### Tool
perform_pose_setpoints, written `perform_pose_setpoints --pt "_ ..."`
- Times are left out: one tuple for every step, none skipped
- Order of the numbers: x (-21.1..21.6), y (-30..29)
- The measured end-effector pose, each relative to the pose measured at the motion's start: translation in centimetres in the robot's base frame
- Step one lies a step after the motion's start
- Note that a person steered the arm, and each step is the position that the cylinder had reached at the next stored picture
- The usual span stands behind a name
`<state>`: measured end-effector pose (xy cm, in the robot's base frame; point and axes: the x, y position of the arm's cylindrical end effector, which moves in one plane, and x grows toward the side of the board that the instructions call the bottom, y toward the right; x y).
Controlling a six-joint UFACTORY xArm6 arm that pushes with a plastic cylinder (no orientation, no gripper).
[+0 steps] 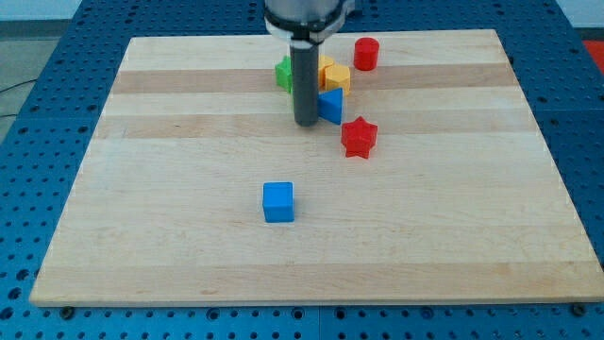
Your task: Separate the green circle from the green star
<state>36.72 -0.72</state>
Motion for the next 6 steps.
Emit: perform_pose_setpoints --pt "-2.1 3.9" --pt "-3.3 4.2" --pt "-3.6 3.0" --pt "-4.1 0.2" --pt "-3.8 -5.0" --pt "-2.6 -6.8"
